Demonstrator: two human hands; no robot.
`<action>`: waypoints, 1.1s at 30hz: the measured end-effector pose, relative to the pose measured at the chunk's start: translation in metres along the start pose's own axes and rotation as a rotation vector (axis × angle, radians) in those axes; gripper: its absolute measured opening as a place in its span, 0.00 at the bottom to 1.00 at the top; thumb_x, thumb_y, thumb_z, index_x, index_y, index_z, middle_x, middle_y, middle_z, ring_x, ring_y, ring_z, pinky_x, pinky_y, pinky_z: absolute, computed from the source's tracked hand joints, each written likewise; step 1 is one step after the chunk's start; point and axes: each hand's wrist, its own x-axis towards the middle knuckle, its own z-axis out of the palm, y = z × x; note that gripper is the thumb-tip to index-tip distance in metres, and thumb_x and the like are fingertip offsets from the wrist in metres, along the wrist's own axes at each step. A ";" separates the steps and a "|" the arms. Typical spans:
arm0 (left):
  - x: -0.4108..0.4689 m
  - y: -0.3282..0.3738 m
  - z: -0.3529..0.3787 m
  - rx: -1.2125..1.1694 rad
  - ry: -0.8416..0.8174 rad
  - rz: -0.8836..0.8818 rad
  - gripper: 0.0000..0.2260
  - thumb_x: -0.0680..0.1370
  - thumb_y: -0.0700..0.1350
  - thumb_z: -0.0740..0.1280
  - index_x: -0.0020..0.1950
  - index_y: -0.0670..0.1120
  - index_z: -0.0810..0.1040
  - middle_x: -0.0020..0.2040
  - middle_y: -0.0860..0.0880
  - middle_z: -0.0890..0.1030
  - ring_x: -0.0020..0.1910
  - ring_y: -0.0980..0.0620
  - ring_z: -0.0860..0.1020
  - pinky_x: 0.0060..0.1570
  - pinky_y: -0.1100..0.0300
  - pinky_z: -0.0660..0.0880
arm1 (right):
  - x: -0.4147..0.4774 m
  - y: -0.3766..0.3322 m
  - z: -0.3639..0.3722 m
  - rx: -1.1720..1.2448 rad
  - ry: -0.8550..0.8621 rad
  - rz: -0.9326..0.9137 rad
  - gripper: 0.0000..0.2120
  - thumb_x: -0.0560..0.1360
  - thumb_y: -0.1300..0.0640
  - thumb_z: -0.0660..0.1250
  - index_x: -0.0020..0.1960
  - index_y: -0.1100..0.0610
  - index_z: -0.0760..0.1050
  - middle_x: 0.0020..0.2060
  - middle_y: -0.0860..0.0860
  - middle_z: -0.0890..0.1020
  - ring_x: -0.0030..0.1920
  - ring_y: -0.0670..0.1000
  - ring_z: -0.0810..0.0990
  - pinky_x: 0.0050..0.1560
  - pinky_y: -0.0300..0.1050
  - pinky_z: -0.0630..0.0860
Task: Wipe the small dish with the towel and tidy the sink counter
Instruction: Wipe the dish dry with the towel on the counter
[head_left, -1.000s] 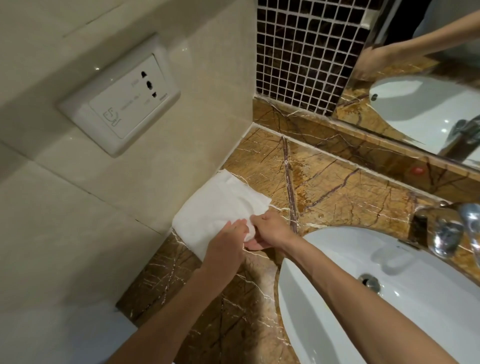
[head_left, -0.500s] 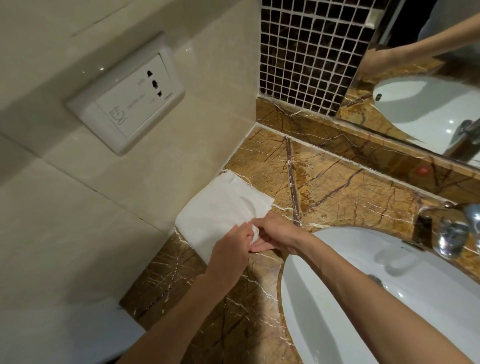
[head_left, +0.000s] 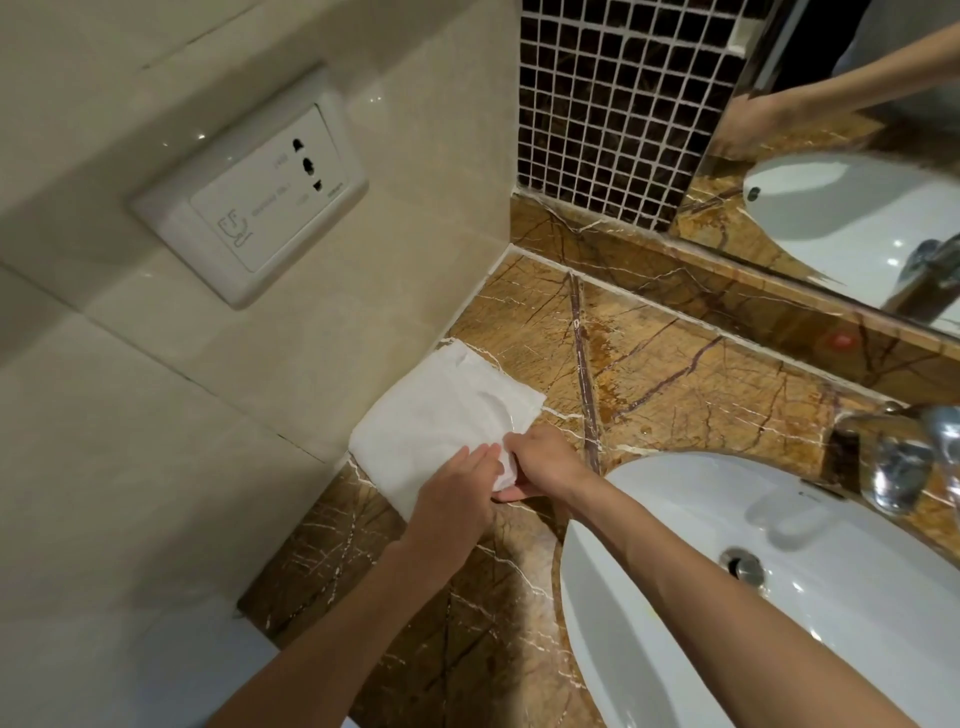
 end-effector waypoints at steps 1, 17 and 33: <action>-0.001 -0.004 -0.005 0.029 -0.005 0.015 0.10 0.70 0.35 0.72 0.51 0.42 0.81 0.52 0.46 0.84 0.51 0.45 0.81 0.51 0.56 0.78 | 0.000 0.002 0.002 -0.011 0.019 -0.009 0.14 0.80 0.60 0.59 0.42 0.69 0.75 0.33 0.64 0.81 0.34 0.60 0.85 0.37 0.56 0.84; -0.007 -0.025 -0.016 0.040 0.203 0.101 0.13 0.63 0.29 0.75 0.45 0.39 0.83 0.48 0.43 0.85 0.47 0.43 0.83 0.49 0.55 0.77 | -0.011 -0.009 0.009 -0.405 0.327 -0.337 0.18 0.76 0.61 0.60 0.30 0.67 0.75 0.30 0.63 0.83 0.34 0.62 0.83 0.42 0.59 0.81; 0.023 0.022 -0.058 -1.117 0.284 -0.762 0.15 0.78 0.44 0.65 0.32 0.40 0.74 0.33 0.43 0.75 0.35 0.49 0.74 0.41 0.55 0.72 | -0.043 -0.024 0.011 -0.643 0.500 -0.859 0.16 0.70 0.70 0.63 0.28 0.56 0.69 0.21 0.43 0.65 0.21 0.41 0.62 0.23 0.33 0.59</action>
